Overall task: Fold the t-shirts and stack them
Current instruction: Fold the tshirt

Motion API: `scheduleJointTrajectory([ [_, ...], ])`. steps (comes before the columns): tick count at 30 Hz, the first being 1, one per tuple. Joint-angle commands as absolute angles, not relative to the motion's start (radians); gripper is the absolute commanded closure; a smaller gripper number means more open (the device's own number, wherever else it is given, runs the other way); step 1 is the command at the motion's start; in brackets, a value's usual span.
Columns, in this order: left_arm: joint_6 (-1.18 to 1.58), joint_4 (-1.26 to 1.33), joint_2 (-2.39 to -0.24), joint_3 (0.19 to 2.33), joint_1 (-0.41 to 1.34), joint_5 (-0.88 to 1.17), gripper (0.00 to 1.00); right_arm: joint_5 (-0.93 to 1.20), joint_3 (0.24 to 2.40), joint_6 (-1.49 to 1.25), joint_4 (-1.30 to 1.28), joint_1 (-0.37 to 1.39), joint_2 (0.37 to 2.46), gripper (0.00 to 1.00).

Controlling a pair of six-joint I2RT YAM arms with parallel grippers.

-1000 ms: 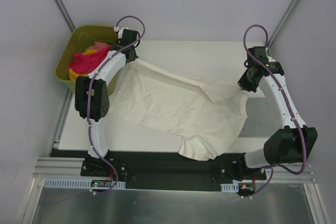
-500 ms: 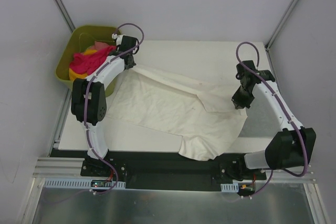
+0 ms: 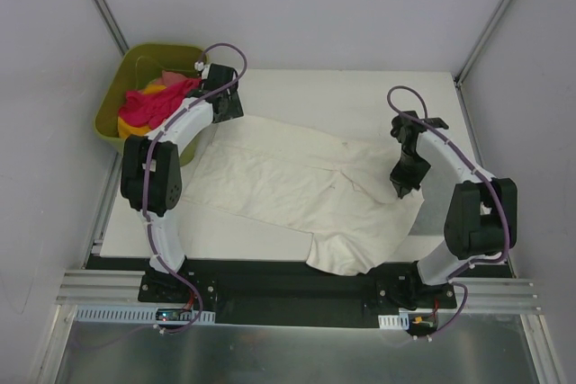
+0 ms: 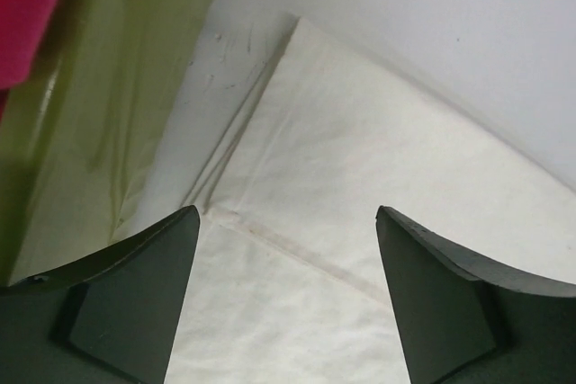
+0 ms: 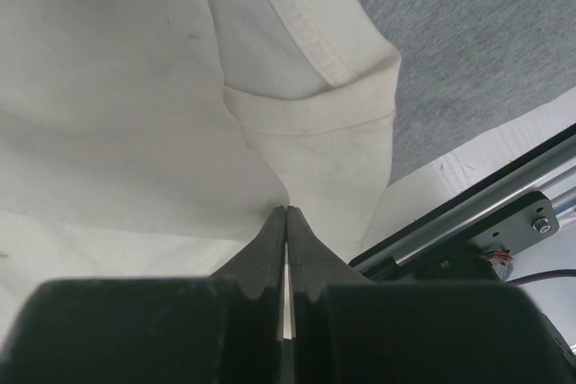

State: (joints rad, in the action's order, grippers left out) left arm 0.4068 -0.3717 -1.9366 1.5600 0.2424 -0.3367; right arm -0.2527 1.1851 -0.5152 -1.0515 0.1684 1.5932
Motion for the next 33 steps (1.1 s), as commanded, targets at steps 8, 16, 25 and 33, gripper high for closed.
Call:
scheduleJointTrajectory([
  [8,0.380,-0.364,-1.838,1.552,0.371,-0.204,0.01,-0.380,1.475,-0.514,-1.062,0.143,1.736,0.99],
  [16,0.416,-0.364,-1.712,1.428,0.400,-0.221,0.01,-0.479,1.617,-0.376,-1.019,0.115,1.885,0.59],
  [25,0.465,-0.367,-1.487,1.172,0.400,-0.278,0.01,-0.370,1.361,-0.039,-0.821,0.222,1.575,0.03],
  [33,0.552,-0.365,-1.356,0.986,0.359,-0.210,0.01,-0.086,1.158,0.003,-0.712,0.460,1.483,0.04],
])
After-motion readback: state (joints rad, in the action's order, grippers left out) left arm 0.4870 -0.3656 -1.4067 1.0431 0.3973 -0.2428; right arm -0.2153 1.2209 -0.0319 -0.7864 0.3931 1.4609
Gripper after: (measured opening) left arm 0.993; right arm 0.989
